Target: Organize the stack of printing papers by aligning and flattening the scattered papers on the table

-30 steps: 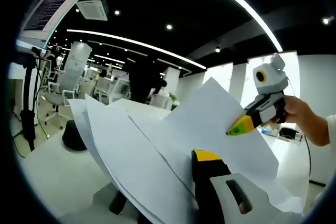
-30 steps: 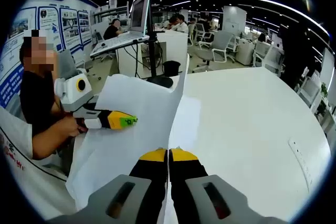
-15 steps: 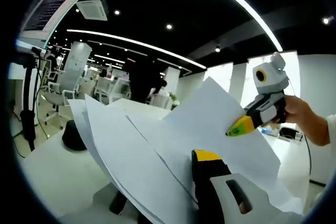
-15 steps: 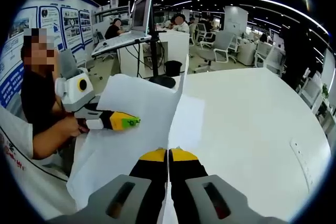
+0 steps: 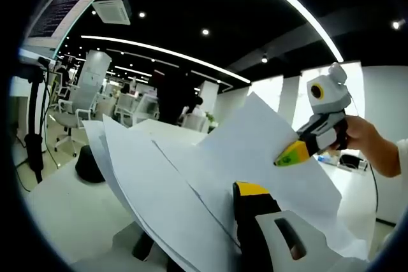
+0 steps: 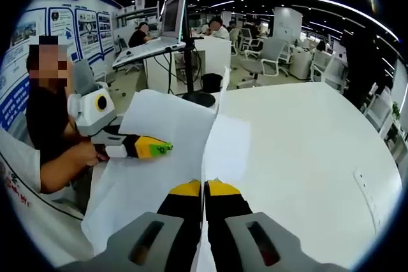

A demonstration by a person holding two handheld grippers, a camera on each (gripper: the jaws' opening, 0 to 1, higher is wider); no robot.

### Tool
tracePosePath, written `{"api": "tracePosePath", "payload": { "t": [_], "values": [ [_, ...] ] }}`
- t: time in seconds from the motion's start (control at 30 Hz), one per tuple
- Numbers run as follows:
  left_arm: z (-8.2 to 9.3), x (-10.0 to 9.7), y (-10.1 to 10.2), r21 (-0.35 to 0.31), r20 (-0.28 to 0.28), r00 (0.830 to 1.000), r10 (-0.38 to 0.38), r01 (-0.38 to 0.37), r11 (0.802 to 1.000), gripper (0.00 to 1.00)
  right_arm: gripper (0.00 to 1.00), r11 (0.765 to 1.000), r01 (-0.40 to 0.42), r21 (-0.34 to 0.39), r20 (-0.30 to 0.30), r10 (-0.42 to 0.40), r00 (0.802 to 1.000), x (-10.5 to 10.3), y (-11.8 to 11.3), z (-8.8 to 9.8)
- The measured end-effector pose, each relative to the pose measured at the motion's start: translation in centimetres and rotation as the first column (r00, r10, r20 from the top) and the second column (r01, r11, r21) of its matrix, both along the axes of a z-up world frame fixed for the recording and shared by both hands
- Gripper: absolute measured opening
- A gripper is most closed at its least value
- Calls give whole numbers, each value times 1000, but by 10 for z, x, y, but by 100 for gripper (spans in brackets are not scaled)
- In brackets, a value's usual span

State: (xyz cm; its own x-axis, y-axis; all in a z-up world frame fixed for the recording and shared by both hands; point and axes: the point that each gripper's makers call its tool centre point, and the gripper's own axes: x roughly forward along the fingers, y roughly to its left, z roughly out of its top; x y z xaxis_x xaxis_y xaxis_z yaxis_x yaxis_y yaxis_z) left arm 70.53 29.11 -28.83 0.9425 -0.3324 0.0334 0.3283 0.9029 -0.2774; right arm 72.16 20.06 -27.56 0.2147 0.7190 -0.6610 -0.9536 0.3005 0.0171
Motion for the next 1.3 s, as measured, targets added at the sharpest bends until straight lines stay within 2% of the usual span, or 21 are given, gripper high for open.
{"api": "tracePosePath", "payload": {
  "t": [0.67,1.3],
  "values": [
    [0,-1,0,1,1,1000,1,-1,1000,22,0,1000,2,-1,-3,-2,1000,0,1,-1],
    [5,-4,-2,-31,15,1000,-11,12,999,24,0,999,4,33,-19,-4,1000,-1,6,4]
  ]
}}
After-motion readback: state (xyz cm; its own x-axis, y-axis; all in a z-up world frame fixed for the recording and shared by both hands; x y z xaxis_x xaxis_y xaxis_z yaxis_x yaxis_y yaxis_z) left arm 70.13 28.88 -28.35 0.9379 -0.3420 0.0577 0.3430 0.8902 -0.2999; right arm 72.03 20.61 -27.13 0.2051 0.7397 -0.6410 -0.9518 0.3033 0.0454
